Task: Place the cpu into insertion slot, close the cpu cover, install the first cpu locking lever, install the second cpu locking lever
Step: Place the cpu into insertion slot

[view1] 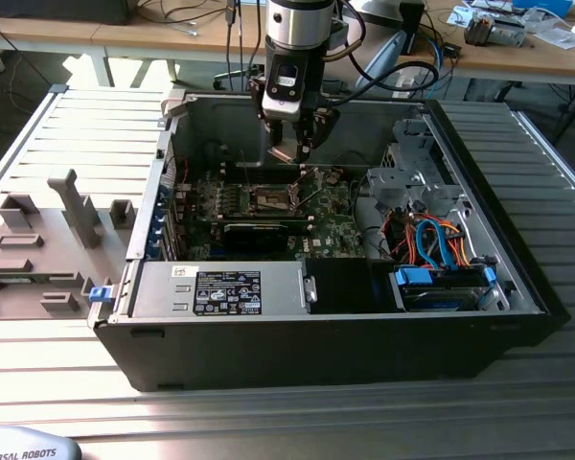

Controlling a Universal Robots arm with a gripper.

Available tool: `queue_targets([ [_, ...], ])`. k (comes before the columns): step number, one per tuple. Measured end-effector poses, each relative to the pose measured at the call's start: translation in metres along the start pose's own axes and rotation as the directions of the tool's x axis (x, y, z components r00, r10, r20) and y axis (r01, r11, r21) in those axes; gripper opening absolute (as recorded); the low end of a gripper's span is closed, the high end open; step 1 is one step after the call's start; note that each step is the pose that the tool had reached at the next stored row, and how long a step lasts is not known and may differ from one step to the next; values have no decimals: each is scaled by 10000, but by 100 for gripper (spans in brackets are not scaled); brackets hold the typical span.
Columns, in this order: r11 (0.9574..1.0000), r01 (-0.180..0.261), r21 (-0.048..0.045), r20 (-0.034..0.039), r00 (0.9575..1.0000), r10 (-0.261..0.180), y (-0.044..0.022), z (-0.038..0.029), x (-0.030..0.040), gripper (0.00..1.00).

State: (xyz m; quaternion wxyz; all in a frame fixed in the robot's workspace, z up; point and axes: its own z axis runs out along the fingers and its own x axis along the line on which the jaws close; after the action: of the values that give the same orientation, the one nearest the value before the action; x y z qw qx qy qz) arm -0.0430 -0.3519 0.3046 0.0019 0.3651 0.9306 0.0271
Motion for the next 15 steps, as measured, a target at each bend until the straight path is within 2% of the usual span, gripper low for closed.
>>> queue_targets([
  [15, 10000, -81, -1, 4, 10000, 81, 0, 0, 0, 54],
])
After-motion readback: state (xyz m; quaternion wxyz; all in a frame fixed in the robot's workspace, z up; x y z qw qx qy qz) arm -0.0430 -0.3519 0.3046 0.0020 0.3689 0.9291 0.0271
